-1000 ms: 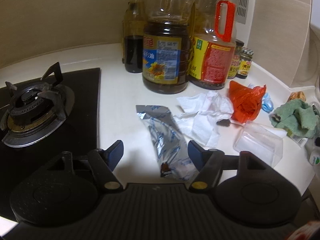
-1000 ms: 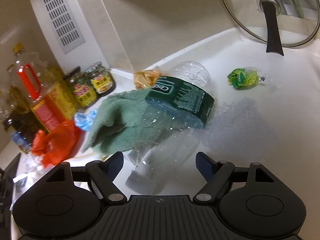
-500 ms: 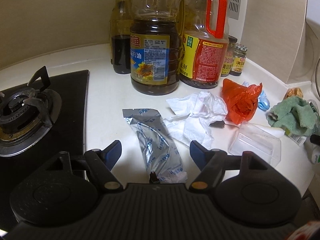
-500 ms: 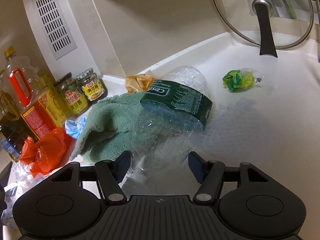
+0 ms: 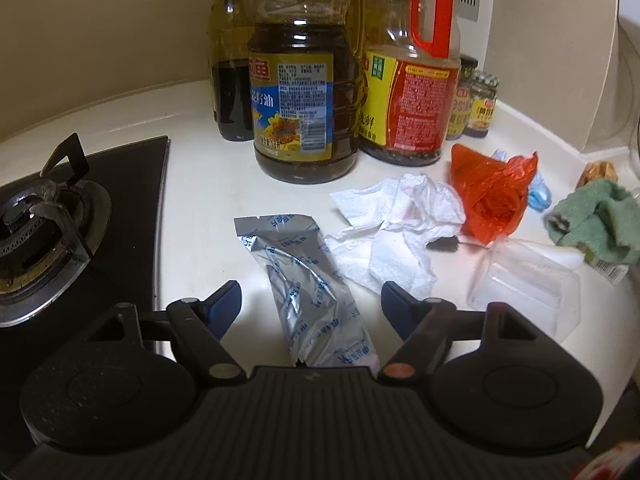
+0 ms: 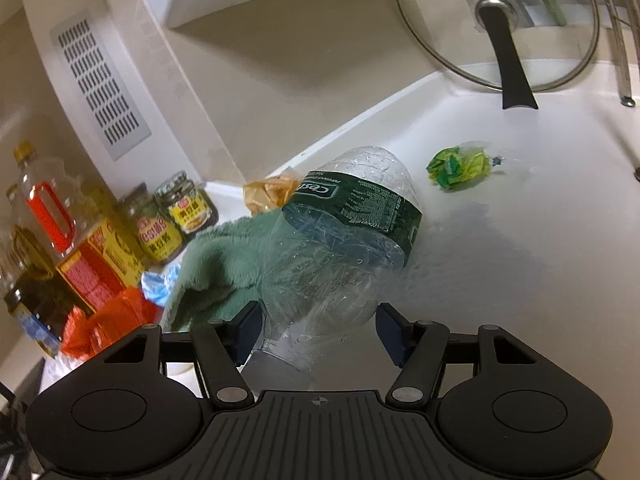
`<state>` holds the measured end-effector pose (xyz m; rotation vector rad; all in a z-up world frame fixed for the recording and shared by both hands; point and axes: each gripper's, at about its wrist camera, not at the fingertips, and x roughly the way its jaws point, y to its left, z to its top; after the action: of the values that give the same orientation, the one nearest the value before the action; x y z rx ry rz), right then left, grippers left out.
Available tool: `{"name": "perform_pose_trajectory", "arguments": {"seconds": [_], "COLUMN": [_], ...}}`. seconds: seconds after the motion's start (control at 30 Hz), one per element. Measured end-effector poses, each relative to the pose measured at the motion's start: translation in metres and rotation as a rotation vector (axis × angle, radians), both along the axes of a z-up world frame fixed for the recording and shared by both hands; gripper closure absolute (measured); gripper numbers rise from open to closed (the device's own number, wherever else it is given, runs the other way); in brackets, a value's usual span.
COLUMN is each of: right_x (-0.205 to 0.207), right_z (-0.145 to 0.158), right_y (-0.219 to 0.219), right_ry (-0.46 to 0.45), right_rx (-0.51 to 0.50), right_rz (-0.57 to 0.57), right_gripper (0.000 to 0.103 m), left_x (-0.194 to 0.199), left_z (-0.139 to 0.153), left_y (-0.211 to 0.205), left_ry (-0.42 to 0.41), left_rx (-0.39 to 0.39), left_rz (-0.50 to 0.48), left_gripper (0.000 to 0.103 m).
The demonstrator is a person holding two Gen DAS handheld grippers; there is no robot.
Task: Collect trash
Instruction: 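Grasp the silver foil wrapper with the left tool while the right tool grasps the clear water bottle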
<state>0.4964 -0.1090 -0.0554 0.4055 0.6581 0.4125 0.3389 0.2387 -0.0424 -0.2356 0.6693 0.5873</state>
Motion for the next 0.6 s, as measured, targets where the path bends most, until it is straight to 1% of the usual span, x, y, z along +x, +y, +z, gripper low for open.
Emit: {"name": "perform_pose_trajectory", "arguments": {"seconds": [0.13, 0.4, 0.47, 0.5, 0.6], "right_x": [-0.002, -0.007, -0.009, -0.009, -0.013], "right_z": [0.005, 0.012, 0.012, 0.012, 0.013], "right_y": [-0.008, -0.018, -0.019, -0.02, -0.024], "right_ry": [-0.01, -0.02, -0.018, -0.017, -0.015], "right_rx": [0.03, 0.057, 0.054, 0.054, 0.053], "right_rz": [-0.014, -0.026, -0.025, -0.023, -0.019], "right_gripper": [0.041, 0.041, 0.041, 0.041, 0.041], "left_x": [0.002, 0.011, 0.013, 0.013, 0.012], "left_z": [-0.004, -0.015, -0.016, -0.016, -0.015], "left_y": [0.002, 0.003, 0.006, 0.007, 0.008], "left_ry": [0.028, 0.068, 0.062, 0.057, 0.058], "left_rx": [-0.002, 0.008, -0.002, -0.007, 0.0], "left_rz": [-0.015, -0.018, -0.012, -0.014, -0.01], "left_gripper": [0.037, 0.039, 0.045, 0.051, 0.057]}}
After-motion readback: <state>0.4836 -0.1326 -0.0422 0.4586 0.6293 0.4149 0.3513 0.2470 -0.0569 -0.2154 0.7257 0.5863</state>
